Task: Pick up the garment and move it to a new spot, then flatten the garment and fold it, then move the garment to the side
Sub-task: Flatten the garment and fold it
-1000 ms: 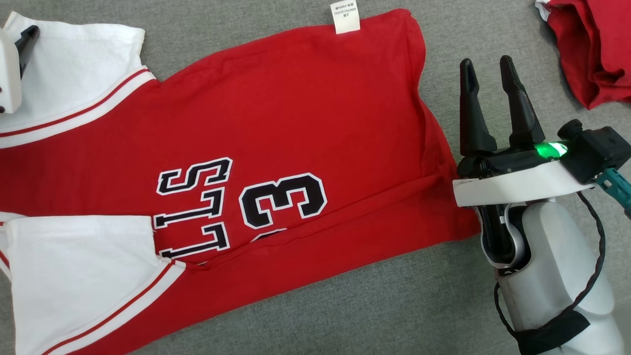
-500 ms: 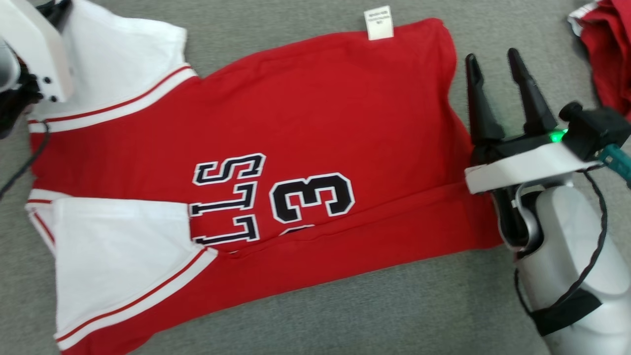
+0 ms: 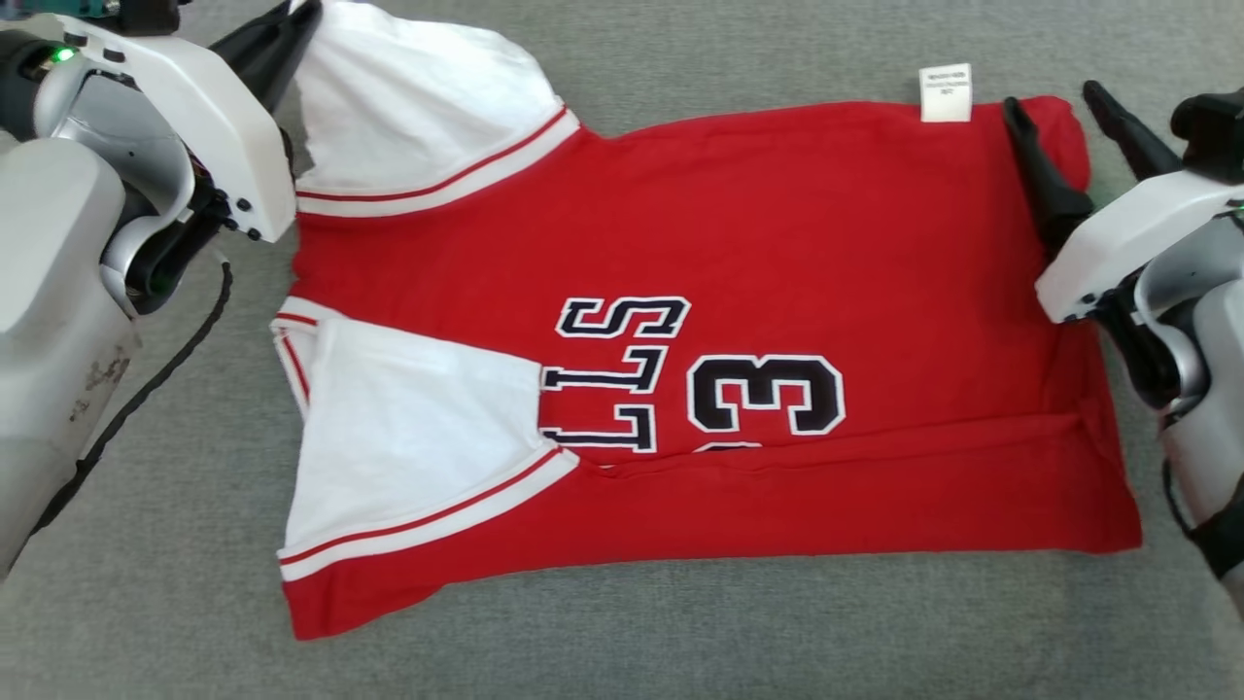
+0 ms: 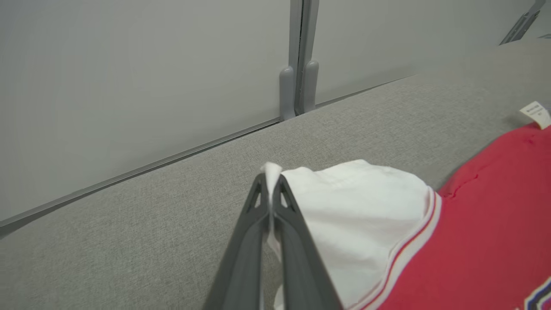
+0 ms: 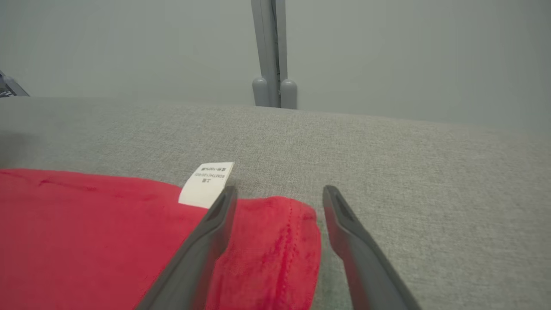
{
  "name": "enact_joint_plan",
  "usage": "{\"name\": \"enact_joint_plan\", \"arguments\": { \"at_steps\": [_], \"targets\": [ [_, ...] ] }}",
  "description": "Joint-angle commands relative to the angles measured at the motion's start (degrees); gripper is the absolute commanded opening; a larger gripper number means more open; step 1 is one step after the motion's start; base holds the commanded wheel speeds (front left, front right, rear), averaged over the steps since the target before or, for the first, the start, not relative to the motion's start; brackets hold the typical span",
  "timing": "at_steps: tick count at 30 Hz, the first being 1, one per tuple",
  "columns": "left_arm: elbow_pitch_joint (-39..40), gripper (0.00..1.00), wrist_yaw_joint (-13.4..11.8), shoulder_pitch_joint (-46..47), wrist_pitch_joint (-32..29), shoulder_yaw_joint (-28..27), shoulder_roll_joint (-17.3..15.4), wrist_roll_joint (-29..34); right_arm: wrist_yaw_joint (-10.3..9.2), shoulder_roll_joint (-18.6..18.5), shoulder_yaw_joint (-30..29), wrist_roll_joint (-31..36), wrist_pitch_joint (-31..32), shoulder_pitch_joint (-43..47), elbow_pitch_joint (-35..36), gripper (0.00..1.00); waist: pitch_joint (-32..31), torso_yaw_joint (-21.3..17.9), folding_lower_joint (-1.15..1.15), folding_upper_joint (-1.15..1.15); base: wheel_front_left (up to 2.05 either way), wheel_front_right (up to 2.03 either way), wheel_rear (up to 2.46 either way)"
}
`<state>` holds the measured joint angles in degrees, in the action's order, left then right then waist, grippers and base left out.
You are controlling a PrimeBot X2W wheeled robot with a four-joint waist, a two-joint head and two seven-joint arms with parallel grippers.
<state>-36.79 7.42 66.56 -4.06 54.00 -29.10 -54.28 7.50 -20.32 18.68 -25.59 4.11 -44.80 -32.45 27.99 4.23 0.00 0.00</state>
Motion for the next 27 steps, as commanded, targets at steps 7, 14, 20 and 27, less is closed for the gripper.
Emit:
{"name": "enact_joint_plan", "arguments": {
  "at_steps": [7, 14, 20, 27],
  "targets": [
    [1.30, 0.00, 0.08, -1.60, 1.86, 1.33, 0.45, -0.19, -0.02, -3.28, 3.57, -1.04, 2.30, -3.15, -5.58, 1.00, -0.95, 2.77, 0.00, 0.00, 0.00, 0.00, 0.00],
    [1.53, 0.00, 0.09, -1.61, 1.79, 2.06, -0.17, -0.60, -0.02, -3.66, 6.24, -1.41, 3.16, -5.28, -10.10, 1.00, -0.66, 2.60, 0.00, 0.00, 0.00, 0.00, 0.00],
    [1.24, 0.00, 0.08, -0.73, 1.97, 2.44, -0.49, -0.96, -0.03, -3.70, 8.12, -3.12, 3.17, -6.43, -11.90, 0.39, -0.26, 2.15, 0.00, 0.00, 0.00, 0.00, 0.00],
    [0.37, 0.00, 0.09, -0.21, 2.85, 2.80, -0.73, -0.76, -0.03, -4.44, 10.28, -5.61, 1.60, -7.84, -12.21, 0.00, 0.24, 2.05, 0.00, 0.00, 0.00, 0.00, 0.00]
  ]
}}
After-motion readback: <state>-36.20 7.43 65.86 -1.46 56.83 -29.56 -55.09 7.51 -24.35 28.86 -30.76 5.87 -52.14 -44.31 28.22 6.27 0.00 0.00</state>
